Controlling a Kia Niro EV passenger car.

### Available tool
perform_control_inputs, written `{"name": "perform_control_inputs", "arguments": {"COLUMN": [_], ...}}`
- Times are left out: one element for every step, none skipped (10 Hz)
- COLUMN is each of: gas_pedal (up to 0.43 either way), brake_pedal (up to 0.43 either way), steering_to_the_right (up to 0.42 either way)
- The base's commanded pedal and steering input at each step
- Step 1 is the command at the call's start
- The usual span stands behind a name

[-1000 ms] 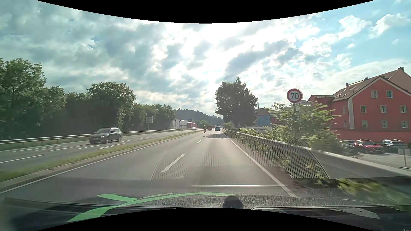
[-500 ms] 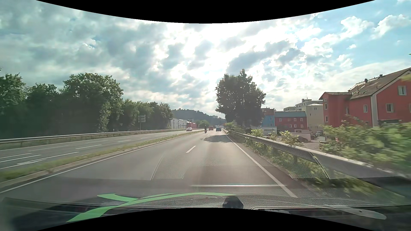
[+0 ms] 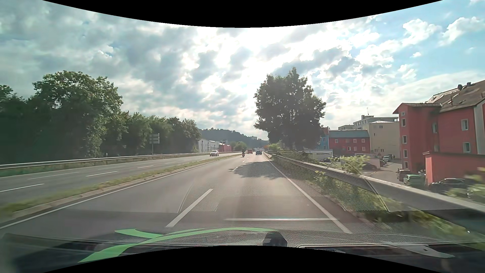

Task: Follow the waypoints while adhering to traffic rules and regulations

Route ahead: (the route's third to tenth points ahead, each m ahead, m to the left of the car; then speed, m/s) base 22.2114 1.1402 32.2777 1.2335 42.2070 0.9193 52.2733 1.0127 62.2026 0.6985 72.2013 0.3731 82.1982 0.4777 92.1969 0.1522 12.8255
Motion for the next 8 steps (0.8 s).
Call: {"name": "perform_control_inputs", "arguments": {"gas_pedal": [0.177, 0.177, 0.177, 0.177, 0.177, 0.177, 0.177, 0.177], "brake_pedal": [0.0, 0.0, 0.0, 0.0, 0.0, 0.0, 0.0, 0.0], "steering_to_the_right": [-0.003, -0.002, -0.002, -0.002, -0.001, -0.001, -0.001, -0.001]}}
